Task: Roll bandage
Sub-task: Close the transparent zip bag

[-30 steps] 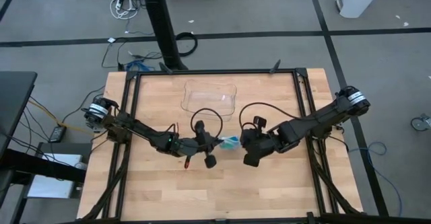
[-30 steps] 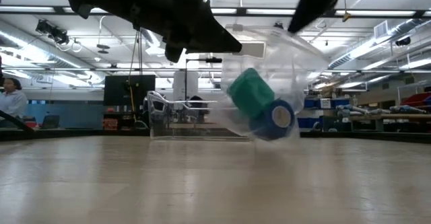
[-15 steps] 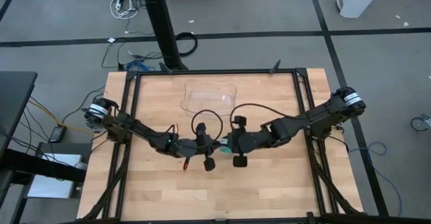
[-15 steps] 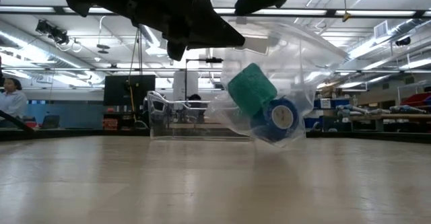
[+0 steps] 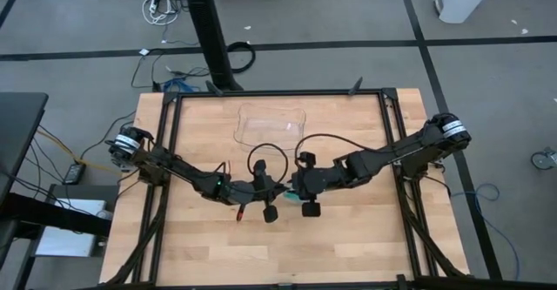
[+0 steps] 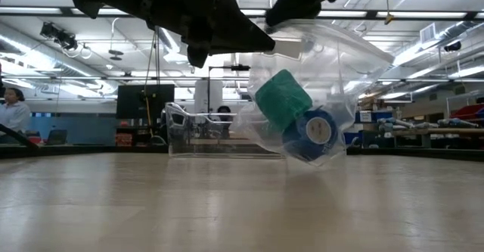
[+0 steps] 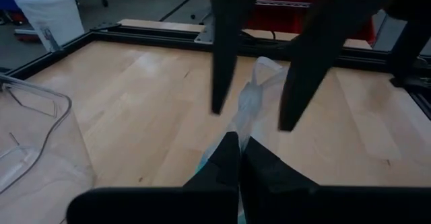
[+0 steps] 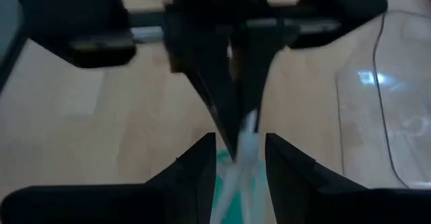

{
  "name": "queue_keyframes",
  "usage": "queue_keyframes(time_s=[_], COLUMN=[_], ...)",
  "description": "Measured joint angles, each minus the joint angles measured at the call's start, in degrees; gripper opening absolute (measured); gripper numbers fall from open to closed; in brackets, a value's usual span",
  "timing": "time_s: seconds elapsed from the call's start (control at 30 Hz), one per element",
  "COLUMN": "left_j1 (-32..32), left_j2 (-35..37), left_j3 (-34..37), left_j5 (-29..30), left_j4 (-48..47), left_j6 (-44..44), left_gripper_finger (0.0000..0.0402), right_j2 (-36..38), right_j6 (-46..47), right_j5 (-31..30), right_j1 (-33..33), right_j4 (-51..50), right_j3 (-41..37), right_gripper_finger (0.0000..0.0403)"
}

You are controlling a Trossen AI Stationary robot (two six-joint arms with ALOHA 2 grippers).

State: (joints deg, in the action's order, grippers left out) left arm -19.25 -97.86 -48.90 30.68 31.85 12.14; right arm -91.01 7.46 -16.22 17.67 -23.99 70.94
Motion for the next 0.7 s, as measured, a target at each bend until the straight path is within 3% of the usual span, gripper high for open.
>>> queue_keyframes(time_s=[0.3,0.57,0.7], left_j1=[0.0,0.0,0.0], left_j2=[0.0,0.0,0.0], left_j3=[0.0,0.0,0.0], left_j5=[-0.1,-0.1,-0.1], left_j4=[0.0,-0.4,-0.5], left_j6=[0.0,0.0,0.0], left_gripper_finger=[0.0001,0.0001,0.0001], right_j2=[-0.8,-0.8,-0.8], right_j6=[0.4,0.5,1.8], right_j5=[0.0,-0.1,-0.1], right_j1=[-0.3,-0.5,-0.5], right_j4=[1.0,0.2,-0.2], right_j3=[-0.2,-0.2,-0.2], right_gripper_finger=[0.0107,0.0011,0.001])
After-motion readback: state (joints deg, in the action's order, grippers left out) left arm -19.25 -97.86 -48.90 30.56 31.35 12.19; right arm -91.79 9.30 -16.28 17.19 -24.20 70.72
